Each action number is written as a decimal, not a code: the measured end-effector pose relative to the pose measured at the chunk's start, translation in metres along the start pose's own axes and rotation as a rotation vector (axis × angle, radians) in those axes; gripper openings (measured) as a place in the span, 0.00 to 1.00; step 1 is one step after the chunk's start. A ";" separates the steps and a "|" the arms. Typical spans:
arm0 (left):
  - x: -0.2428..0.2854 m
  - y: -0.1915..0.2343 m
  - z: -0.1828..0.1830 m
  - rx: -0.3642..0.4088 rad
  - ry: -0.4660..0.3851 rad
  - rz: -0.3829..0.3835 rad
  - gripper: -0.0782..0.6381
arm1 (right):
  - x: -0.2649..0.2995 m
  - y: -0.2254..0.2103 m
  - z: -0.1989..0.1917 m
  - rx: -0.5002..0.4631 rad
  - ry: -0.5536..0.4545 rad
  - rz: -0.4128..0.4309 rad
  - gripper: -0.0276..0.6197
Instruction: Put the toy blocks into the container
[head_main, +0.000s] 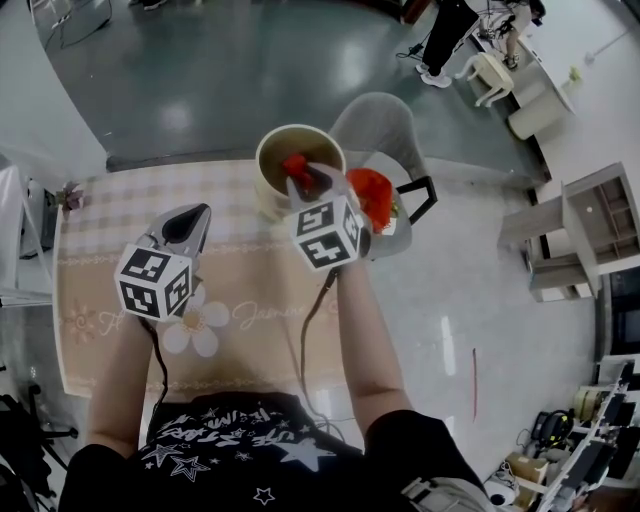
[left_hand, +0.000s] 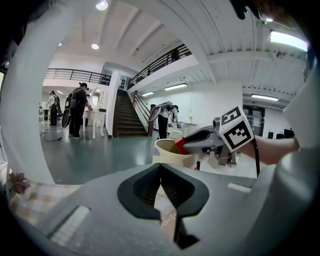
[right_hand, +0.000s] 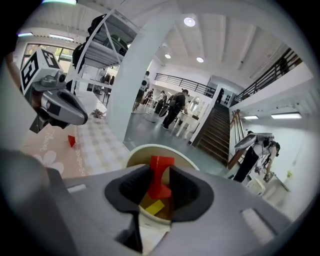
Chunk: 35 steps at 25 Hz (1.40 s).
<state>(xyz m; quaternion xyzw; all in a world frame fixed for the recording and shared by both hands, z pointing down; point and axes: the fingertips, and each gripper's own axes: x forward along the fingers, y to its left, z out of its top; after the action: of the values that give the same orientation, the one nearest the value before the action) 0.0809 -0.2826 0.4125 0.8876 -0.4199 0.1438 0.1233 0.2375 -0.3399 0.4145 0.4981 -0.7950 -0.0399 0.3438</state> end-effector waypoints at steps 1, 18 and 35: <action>0.000 0.000 -0.001 0.000 0.002 0.001 0.12 | 0.000 -0.001 0.002 0.007 -0.013 -0.001 0.23; -0.044 0.008 0.005 -0.036 -0.068 0.028 0.12 | -0.032 0.024 0.024 -0.007 -0.033 -0.033 0.29; -0.162 0.059 -0.027 -0.063 -0.117 0.137 0.12 | -0.060 0.138 0.075 0.015 -0.126 0.044 0.29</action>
<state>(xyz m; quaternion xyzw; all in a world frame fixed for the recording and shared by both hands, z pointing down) -0.0673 -0.1951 0.3848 0.8594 -0.4903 0.0864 0.1165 0.1039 -0.2421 0.3835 0.4797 -0.8261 -0.0574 0.2902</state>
